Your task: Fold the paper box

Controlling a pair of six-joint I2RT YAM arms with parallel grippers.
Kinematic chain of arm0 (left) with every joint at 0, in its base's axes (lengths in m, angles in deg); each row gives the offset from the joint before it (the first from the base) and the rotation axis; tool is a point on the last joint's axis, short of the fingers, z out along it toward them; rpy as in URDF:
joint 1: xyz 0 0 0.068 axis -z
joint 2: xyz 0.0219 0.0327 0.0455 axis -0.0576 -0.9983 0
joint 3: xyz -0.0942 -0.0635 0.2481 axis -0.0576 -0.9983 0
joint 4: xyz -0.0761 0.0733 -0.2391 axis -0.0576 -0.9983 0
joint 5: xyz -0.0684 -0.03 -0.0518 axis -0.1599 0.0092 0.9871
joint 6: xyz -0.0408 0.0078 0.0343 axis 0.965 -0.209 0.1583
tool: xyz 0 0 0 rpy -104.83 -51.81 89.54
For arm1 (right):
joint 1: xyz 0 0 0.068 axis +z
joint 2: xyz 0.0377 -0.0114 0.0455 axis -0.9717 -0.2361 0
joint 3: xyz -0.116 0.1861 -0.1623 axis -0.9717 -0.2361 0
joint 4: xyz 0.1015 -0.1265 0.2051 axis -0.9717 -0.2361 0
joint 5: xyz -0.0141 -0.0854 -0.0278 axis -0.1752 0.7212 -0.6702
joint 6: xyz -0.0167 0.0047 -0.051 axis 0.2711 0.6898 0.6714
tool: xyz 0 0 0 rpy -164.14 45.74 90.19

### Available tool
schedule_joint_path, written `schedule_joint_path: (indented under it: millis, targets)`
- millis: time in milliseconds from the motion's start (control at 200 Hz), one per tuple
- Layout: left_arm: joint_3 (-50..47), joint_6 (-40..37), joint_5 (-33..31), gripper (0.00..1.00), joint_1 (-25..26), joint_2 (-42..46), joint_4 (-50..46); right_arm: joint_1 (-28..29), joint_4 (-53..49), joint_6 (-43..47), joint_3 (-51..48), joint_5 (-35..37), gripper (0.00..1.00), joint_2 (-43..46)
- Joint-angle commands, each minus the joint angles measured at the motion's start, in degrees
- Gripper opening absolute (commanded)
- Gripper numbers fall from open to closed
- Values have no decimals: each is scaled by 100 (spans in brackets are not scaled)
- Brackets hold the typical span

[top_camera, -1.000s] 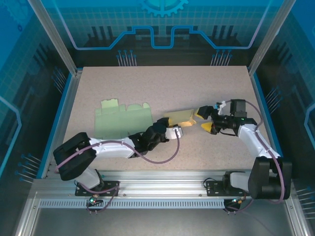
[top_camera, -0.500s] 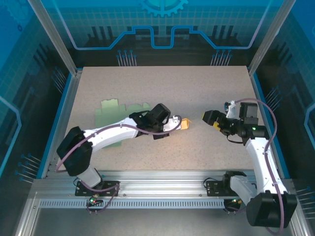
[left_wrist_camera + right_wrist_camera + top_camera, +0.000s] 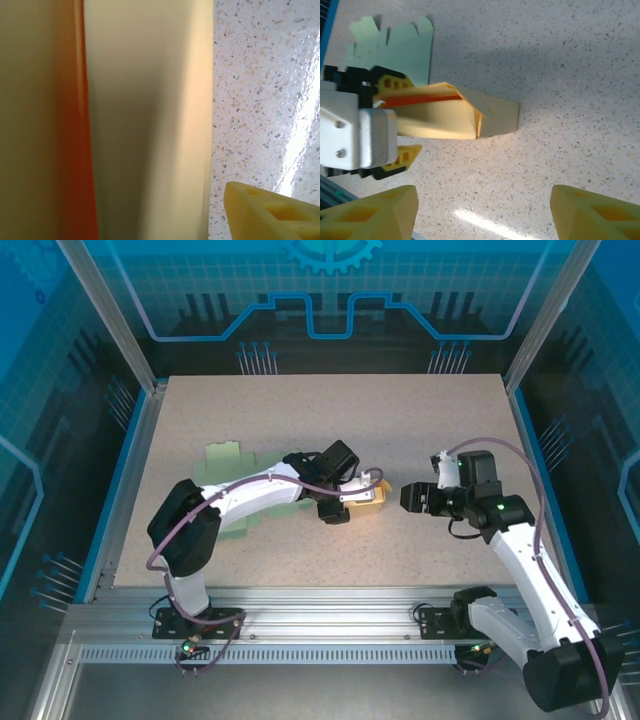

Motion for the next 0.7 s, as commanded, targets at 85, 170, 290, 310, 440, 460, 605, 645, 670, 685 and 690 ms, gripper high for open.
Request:
schedule_joint_path:
  millis: [85,170,290,310,440,460,605,645,670,685,690]
  targets:
    - [-16,-20,1,72,-35,269,75,329,142,374,292,556,69,-508]
    - [-110,-2,-26,76,-39,447,229,404,201,485,528,633,68,-735]
    - [-194,-2,-28,76,-55,548,341,490,352,640,703,617,66,-1038]
    - [-197,-5,-22,76,-63,546,343,510,373,667,736,617,66,-1092]
    - [-148,10,-87,76,-89,411,350,634,613,826,947,518,60,-1504]
    - [-139,10,-105,76,-98,389,352,644,638,846,981,497,60,-1583]
    - [-129,6,-126,73,-107,316,394,727,692,991,1248,453,61,-2125]
    - [-123,-1,-128,73,-102,316,409,750,688,1028,1325,487,61,-2274]
    - [-137,6,-125,72,-105,317,421,757,684,1047,1374,507,61,-2366]
    - [-132,2,-128,72,-102,320,430,766,676,1062,1399,520,61,-2412]
    - [-135,5,-127,72,-110,326,430,769,675,1066,1401,525,61,-2434]
